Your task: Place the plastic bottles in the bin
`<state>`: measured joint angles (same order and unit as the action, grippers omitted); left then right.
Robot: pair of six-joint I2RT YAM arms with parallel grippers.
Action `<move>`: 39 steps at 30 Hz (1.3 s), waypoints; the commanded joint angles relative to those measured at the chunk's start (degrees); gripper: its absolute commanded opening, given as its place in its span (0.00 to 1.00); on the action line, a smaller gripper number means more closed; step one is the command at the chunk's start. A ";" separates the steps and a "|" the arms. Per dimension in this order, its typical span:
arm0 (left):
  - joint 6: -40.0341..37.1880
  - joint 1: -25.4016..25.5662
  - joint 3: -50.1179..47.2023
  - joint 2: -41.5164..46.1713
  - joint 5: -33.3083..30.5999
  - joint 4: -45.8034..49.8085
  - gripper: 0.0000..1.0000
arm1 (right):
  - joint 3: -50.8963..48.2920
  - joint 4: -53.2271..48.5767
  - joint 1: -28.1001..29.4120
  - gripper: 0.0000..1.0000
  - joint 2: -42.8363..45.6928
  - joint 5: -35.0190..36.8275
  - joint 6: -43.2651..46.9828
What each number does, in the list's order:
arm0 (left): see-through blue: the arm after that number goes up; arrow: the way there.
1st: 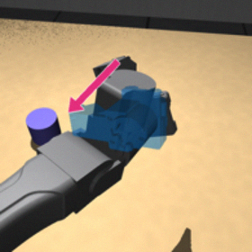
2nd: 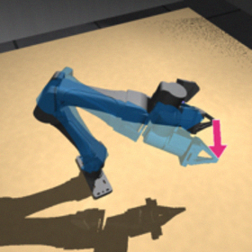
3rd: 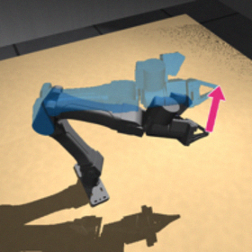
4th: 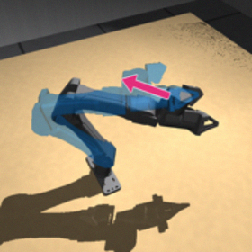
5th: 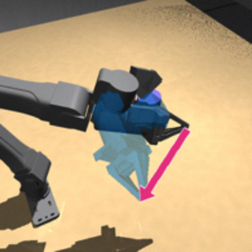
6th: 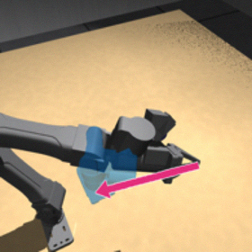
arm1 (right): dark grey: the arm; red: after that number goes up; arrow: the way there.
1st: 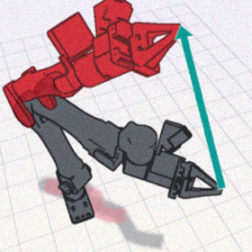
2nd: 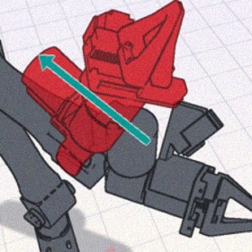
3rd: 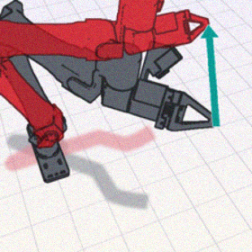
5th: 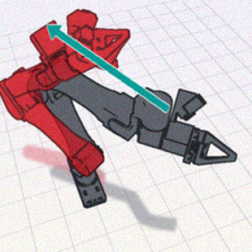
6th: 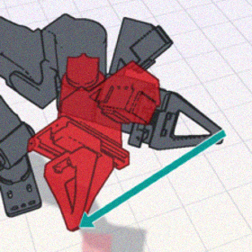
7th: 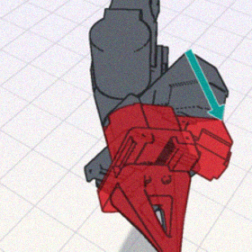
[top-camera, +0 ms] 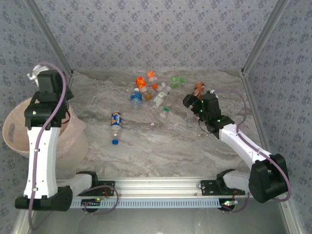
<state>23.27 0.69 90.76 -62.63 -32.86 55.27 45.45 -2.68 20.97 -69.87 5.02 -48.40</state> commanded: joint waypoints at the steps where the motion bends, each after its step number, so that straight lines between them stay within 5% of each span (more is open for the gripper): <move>1: 4.85 -3.51 -1.45 1.56 0.87 -1.82 0.36 | -0.53 0.81 -0.10 1.00 -0.09 -0.73 0.36; 16: 20.69 -16.52 -13.95 6.27 1.04 -5.99 0.41 | -0.91 -0.35 -0.32 1.00 0.96 -0.56 1.05; 25: 25.37 -19.23 -12.35 3.71 5.01 -2.46 0.97 | -0.84 -0.51 -0.42 1.00 0.96 -1.06 1.23; 39: 20.36 -19.23 -8.61 3.91 13.46 -2.62 0.98 | -0.88 -1.02 -0.63 1.00 1.09 -1.50 1.64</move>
<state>45.65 -18.33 80.23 -59.35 -22.06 52.38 44.86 -2.76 20.62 -69.84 3.84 -47.94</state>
